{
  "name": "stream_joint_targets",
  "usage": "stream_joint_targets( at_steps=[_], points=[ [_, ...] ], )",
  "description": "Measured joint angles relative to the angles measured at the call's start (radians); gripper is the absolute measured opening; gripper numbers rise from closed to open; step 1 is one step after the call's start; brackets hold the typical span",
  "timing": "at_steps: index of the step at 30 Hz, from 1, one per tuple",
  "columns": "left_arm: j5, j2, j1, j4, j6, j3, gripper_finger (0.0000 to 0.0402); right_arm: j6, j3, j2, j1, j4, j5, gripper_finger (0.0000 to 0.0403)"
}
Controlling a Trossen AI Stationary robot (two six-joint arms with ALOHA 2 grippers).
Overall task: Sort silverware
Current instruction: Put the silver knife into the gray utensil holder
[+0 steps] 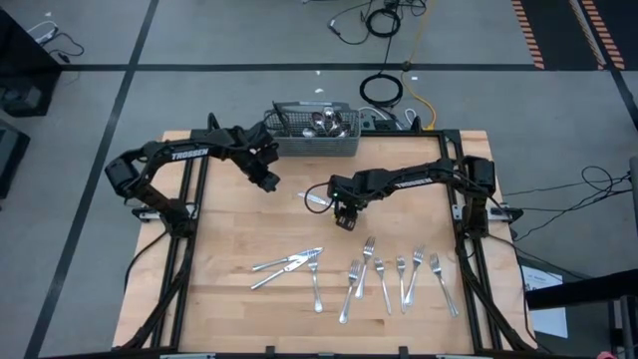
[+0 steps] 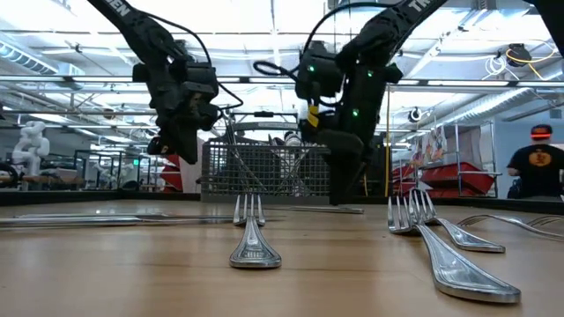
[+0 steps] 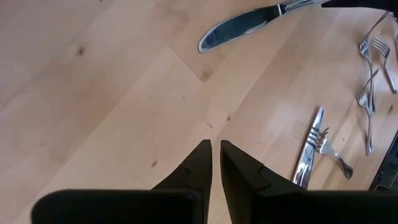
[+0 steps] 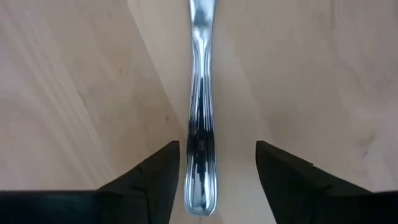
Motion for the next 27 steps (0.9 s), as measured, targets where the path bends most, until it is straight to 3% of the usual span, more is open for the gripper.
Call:
stream_joint_targets(
  at_steps=[11, 18, 27],
  points=[
    [0.0, 0.0, 0.0, 0.003, 0.0, 0.001, 0.0041, -0.007, -0.076, 0.043, 0.007, 0.038, -0.006, 0.0173],
    [-0.006, 0.0, 0.0, 0.004, -0.002, 0.001, 0.0041, -0.008, -0.073, 0.063, 0.011, 0.051, -0.016, 0.0031],
    [-0.013, 0.0, 0.044, -0.003, -0.003, 0.001, 0.0041, 0.013, -0.084, 0.034, 0.031, 0.091, -0.019, 0.0031]
  ],
)
